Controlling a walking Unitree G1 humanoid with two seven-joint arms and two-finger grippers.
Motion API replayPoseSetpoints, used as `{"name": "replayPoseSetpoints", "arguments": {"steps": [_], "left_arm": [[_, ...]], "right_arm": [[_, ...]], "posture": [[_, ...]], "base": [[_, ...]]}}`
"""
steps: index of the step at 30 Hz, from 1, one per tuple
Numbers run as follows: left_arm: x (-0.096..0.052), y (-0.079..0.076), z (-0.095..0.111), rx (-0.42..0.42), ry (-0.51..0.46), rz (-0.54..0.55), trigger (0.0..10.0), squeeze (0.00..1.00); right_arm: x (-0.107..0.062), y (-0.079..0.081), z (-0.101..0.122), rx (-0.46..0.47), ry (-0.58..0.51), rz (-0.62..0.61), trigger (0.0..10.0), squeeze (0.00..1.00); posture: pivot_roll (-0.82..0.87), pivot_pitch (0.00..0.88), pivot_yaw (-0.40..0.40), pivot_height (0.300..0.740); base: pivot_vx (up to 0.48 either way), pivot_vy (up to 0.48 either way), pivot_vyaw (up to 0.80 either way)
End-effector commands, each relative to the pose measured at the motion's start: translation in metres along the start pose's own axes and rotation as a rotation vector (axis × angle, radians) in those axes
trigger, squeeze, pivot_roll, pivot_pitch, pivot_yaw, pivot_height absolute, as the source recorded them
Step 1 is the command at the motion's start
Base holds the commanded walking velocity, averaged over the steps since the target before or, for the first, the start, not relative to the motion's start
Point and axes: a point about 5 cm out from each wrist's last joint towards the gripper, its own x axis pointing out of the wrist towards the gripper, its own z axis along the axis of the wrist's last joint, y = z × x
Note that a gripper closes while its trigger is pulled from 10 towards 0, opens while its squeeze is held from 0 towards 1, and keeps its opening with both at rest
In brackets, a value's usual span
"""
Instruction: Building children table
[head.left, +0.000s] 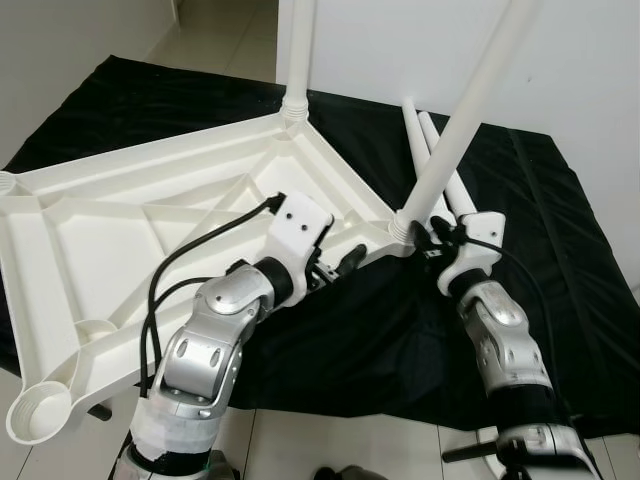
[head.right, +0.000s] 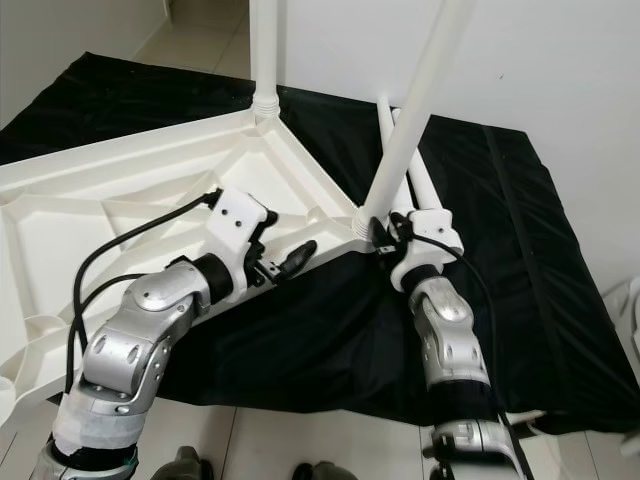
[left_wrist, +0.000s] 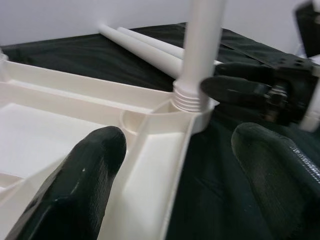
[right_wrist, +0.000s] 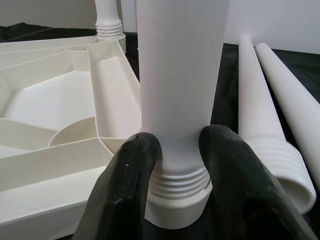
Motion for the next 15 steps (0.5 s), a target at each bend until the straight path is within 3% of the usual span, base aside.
{"name": "replayPoseSetpoints", "arguments": {"steps": [1, 6, 11, 15], "left_arm": [[-0.002, 0.003, -0.002, -0.009, 0.012, 0.136, 10.0, 0.0], [-0.003, 0.001, -0.001, -0.014, 0.015, 0.134, 10.0, 0.0], [-0.003, -0.006, 0.001, -0.032, 0.018, 0.121, 10.0, 0.0], [-0.004, -0.008, 0.001, -0.036, 0.025, 0.116, 10.0, 0.0]], "right_arm": [[0.0, 0.0, -0.007, 0.002, 0.028, 0.016, 10.0, 0.0], [0.01, 0.001, -0.005, -0.001, 0.031, 0.042, 10.0, 0.0], [0.037, 0.003, 0.008, -0.026, 0.018, 0.09, 10.0, 0.0], [0.048, 0.004, 0.016, -0.035, 0.007, 0.096, 10.0, 0.0]], "posture": [[0.16, 0.153, -0.109, 0.74], [0.15, 0.173, -0.109, 0.74], [0.15, 0.207, -0.11, 0.74], [0.15, 0.211, -0.107, 0.74]], "base": [[0.0, 0.0, 0.0], [0.0, 0.0, 0.0], [0.0, 0.0, 0.0], [0.0, 0.0, 0.0]]}}
